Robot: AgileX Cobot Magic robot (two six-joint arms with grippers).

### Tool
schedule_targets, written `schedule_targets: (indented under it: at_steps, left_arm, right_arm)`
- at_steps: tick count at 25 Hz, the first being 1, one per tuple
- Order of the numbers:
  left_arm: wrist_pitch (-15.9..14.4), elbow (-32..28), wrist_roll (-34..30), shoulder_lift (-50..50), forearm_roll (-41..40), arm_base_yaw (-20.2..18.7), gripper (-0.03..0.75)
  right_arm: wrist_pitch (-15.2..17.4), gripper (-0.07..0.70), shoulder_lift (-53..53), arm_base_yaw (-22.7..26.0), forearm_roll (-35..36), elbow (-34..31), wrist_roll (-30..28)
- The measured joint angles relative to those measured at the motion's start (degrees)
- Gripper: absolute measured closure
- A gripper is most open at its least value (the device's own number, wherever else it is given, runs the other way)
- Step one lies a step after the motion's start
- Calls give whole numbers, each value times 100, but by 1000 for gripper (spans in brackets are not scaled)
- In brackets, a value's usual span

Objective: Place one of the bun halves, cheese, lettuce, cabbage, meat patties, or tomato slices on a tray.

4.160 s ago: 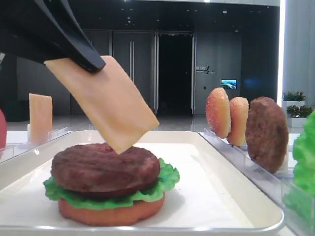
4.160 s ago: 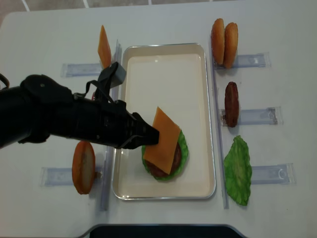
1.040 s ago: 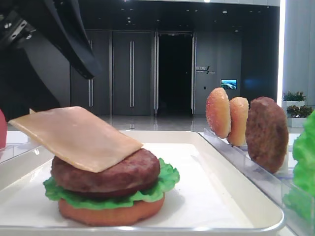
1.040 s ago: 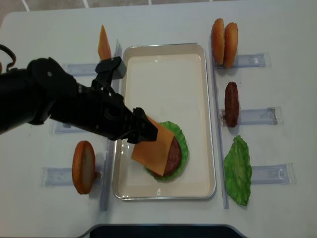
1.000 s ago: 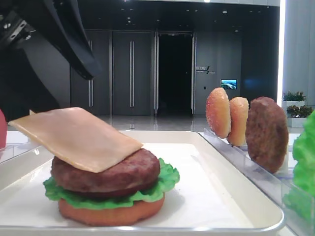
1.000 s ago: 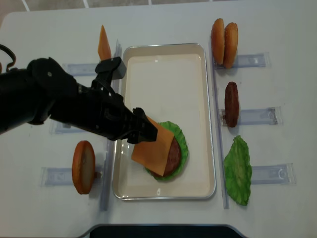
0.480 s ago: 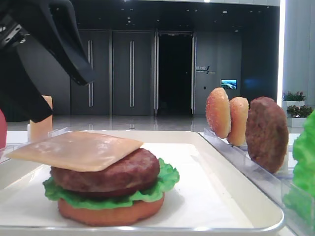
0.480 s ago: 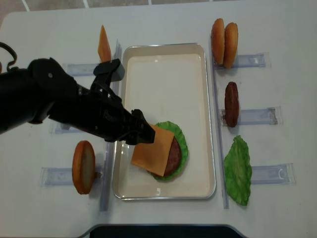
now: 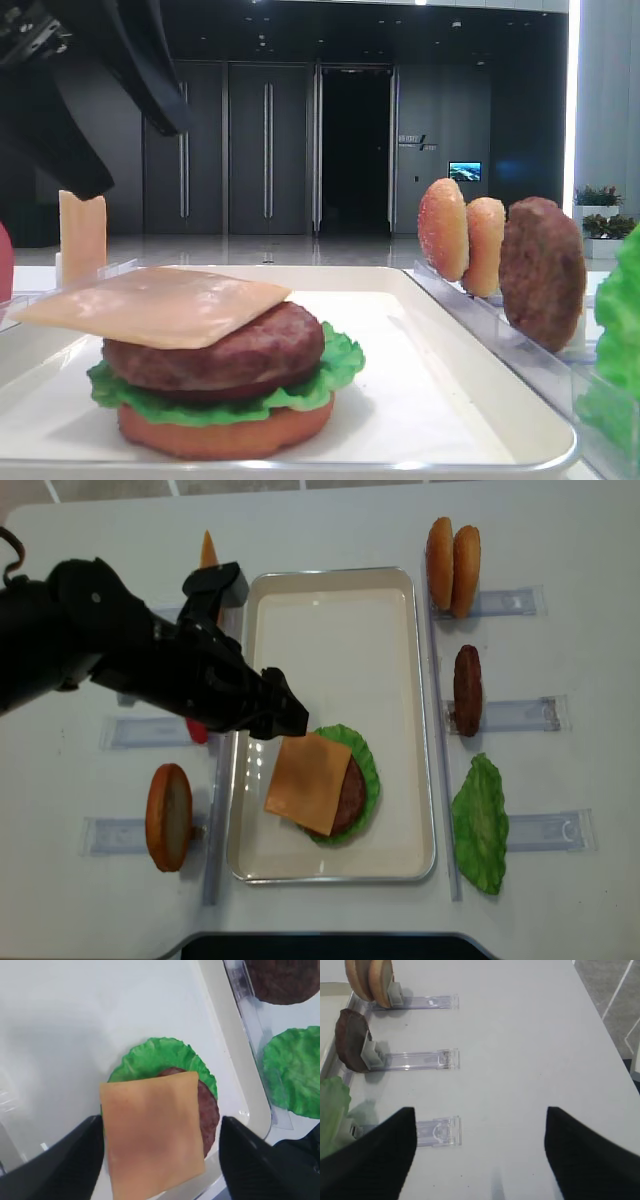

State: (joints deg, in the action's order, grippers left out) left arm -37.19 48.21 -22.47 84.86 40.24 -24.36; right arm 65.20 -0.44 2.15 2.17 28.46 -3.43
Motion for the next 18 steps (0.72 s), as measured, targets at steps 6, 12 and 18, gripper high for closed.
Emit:
schedule_targets:
  at_steps: [6,12,18]
  left_arm:
    - [-379,426,392,0,-732,323,171]
    - [-553,487,508,-222,-1207,906,171]
    - [-716,491,684,-458,-1775,1459,171]
  right_arm:
    - [0,97,0,0,0,0,0]
    - [0,97,0,0,0,0,0]
    - [0,97,0,0,0,0,0]
